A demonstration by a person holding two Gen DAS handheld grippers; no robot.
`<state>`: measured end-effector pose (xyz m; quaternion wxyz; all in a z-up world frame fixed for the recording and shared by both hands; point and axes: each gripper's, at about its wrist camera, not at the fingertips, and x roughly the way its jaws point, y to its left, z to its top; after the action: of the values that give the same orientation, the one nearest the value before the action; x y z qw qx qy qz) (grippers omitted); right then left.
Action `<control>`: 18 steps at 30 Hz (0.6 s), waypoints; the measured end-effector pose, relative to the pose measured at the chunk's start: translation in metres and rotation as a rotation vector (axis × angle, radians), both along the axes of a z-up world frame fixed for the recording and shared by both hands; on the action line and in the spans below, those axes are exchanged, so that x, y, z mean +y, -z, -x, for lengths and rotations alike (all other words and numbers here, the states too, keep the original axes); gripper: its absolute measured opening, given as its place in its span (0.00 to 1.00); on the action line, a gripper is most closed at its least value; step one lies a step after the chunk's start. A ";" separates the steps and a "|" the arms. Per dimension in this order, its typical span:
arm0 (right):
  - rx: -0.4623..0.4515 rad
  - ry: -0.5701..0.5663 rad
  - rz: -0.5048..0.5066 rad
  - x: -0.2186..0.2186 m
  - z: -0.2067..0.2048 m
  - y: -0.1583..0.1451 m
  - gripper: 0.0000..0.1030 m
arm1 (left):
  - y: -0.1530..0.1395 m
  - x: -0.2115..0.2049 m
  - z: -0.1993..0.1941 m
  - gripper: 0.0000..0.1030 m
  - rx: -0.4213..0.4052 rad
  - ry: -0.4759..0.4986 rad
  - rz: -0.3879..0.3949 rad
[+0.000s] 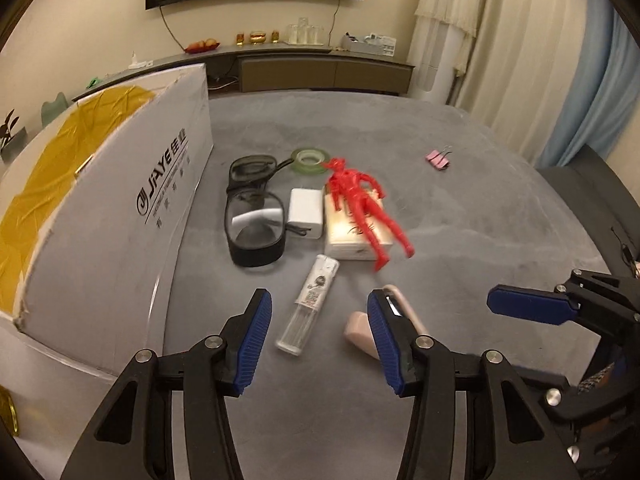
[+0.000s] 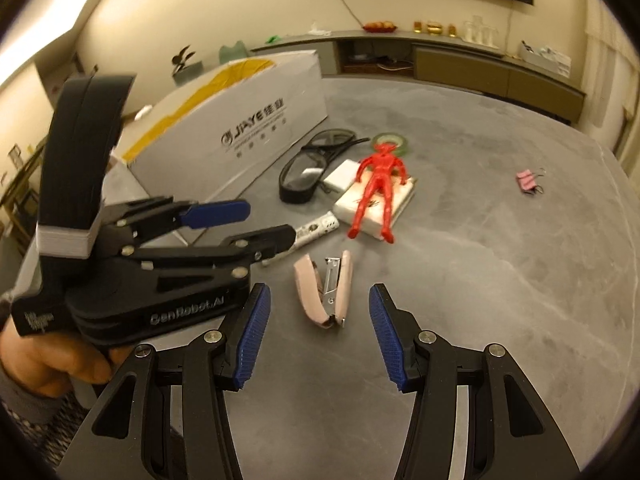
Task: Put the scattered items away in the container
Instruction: 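Grasp the pink stapler with the right tool while the left grasps the clear lighter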
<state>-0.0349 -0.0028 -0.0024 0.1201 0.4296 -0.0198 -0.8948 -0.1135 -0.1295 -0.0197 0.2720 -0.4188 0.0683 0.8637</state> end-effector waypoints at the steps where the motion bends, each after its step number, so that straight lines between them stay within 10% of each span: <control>1: -0.001 -0.003 -0.015 -0.002 0.001 0.004 0.53 | 0.001 -0.001 0.003 0.49 -0.005 -0.005 -0.003; 5: 0.007 0.009 -0.016 0.000 0.010 0.016 0.49 | 0.008 -0.006 0.011 0.49 -0.012 -0.021 -0.014; 7: -0.018 0.021 0.023 0.009 0.017 0.025 0.28 | 0.014 -0.008 0.016 0.49 -0.026 -0.034 -0.009; 10: -0.065 0.038 0.057 0.020 0.026 0.040 0.21 | 0.018 -0.008 0.018 0.49 -0.029 -0.020 -0.037; 18: -0.151 0.218 0.390 0.082 0.033 0.052 0.17 | 0.030 0.006 0.029 0.49 -0.060 0.005 -0.011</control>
<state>-0.0679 0.0791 -0.0548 0.1016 0.4595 -0.2474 -0.8470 -0.1423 -0.1235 -0.0493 0.2783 -0.4430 0.0566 0.8503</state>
